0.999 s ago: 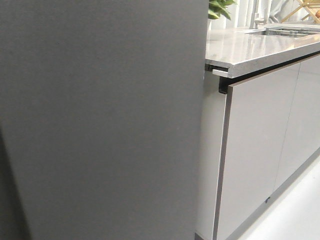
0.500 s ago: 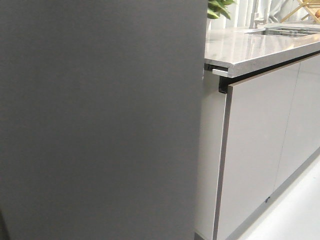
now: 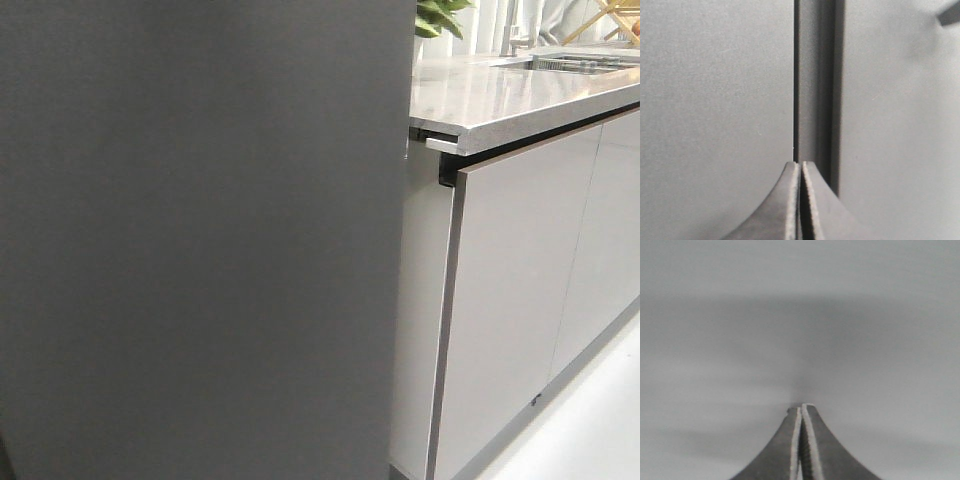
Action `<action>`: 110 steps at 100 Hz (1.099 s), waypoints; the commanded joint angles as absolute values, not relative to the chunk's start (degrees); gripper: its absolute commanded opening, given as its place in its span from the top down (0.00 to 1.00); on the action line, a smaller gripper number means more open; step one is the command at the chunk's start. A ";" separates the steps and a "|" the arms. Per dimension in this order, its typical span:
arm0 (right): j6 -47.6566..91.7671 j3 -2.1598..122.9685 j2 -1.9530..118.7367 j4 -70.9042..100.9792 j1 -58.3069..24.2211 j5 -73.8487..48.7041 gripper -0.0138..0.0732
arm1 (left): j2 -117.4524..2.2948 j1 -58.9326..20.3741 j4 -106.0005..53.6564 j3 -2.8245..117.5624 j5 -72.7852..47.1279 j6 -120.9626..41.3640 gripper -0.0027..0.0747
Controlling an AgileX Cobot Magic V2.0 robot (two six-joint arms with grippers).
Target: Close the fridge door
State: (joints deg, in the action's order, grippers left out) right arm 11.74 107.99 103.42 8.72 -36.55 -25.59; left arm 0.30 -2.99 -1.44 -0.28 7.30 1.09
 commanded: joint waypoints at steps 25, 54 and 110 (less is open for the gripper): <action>12.41 109.48 87.76 6.33 -27.55 -31.20 0.89 | 0.90 -2.77 -1.72 -2.30 11.46 1.34 0.99; 12.41 94.78 70.15 3.48 -23.11 -33.12 0.89 | 0.90 -2.77 -1.72 -2.30 11.46 1.34 0.99; -0.83 62.32 34.08 -1.43 -22.75 -34.98 0.89 | 0.90 -2.77 -1.72 -2.30 11.46 1.34 0.99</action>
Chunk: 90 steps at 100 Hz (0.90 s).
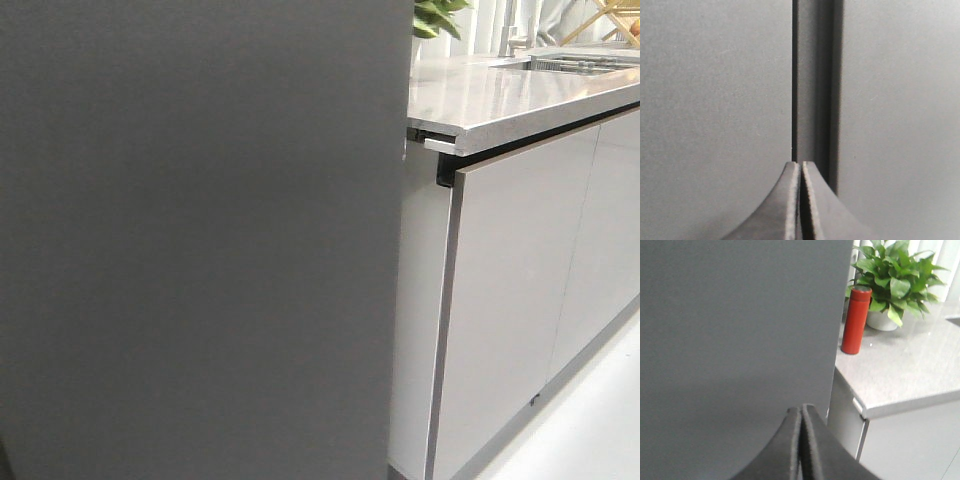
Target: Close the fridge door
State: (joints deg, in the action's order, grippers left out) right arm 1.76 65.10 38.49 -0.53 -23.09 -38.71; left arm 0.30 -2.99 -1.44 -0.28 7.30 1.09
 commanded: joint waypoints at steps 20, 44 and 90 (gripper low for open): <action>-2.82 51.20 24.40 -1.48 -22.75 -34.76 0.89 | 0.90 -2.77 -1.72 -2.30 11.46 1.34 0.99; -2.80 45.52 20.23 -1.48 -22.75 -33.67 0.89 | 0.90 -2.77 -1.72 -2.30 11.46 1.34 0.99; -2.80 45.23 20.23 -1.25 -22.75 -34.56 0.89 | 0.90 -2.77 -1.72 -2.30 11.46 1.34 0.99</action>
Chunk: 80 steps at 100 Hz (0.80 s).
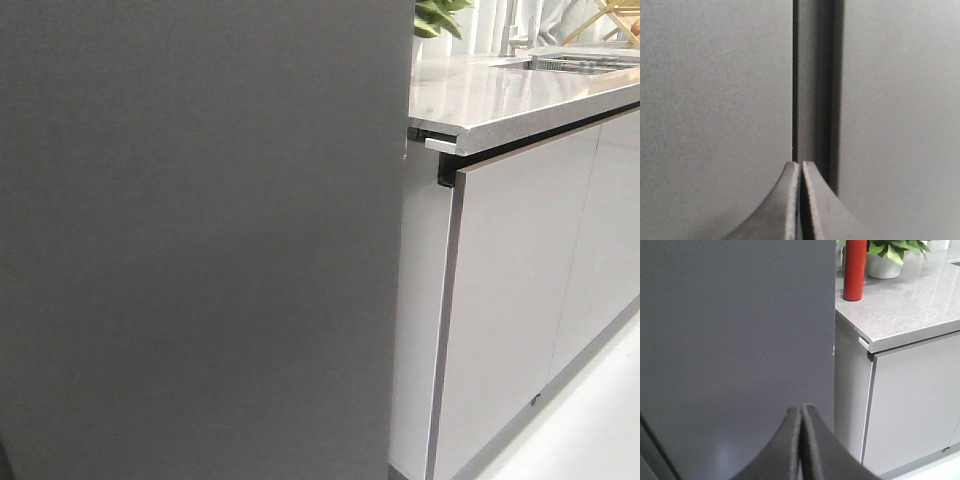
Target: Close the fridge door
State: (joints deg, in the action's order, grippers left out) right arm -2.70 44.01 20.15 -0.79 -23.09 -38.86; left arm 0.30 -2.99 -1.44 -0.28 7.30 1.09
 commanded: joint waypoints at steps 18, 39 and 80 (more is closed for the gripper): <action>-2.80 45.23 20.23 -2.39 -22.75 -32.67 0.89 | 0.90 -2.77 -1.72 -2.30 11.46 1.34 0.99; -2.80 43.67 19.31 -3.44 -20.07 -30.54 0.89 | 0.90 -2.77 -1.72 -2.30 11.46 1.34 0.99; -2.80 17.45 5.15 -2.65 3.73 -12.73 0.89 | 0.90 -2.77 -1.72 -2.30 11.46 1.34 0.99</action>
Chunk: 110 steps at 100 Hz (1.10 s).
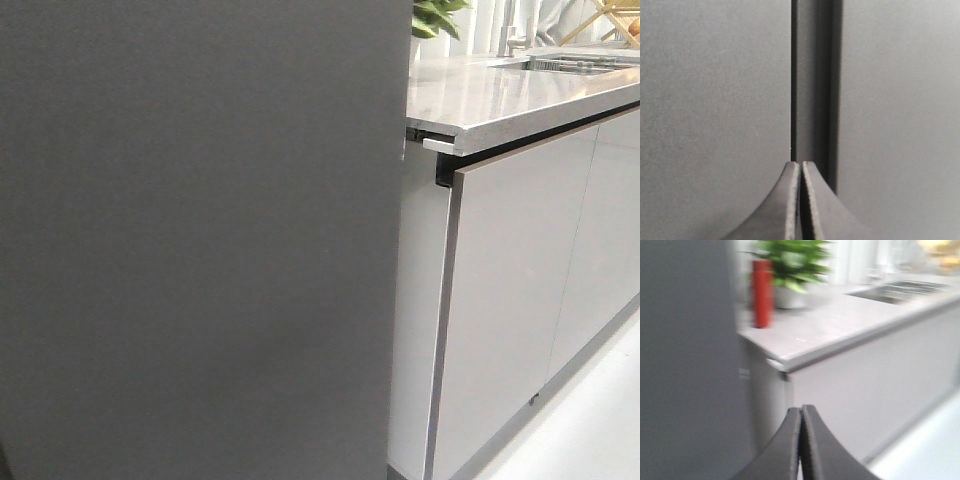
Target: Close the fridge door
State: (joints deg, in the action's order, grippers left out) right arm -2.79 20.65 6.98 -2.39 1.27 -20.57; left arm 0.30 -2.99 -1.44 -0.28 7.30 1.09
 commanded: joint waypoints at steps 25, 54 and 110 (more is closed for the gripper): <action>-2.80 4.57 1.72 -1.56 4.00 0.00 0.89 | 0.90 -2.77 -1.72 -2.30 11.46 1.34 0.99; -2.80 -2.02 -1.72 0.32 4.00 -0.32 0.89 | 0.90 -2.77 -1.72 -2.30 11.46 1.34 0.99; -2.80 -2.02 -1.72 0.32 4.00 -0.74 0.89 | 0.90 -2.77 -1.72 -2.30 11.46 1.34 0.99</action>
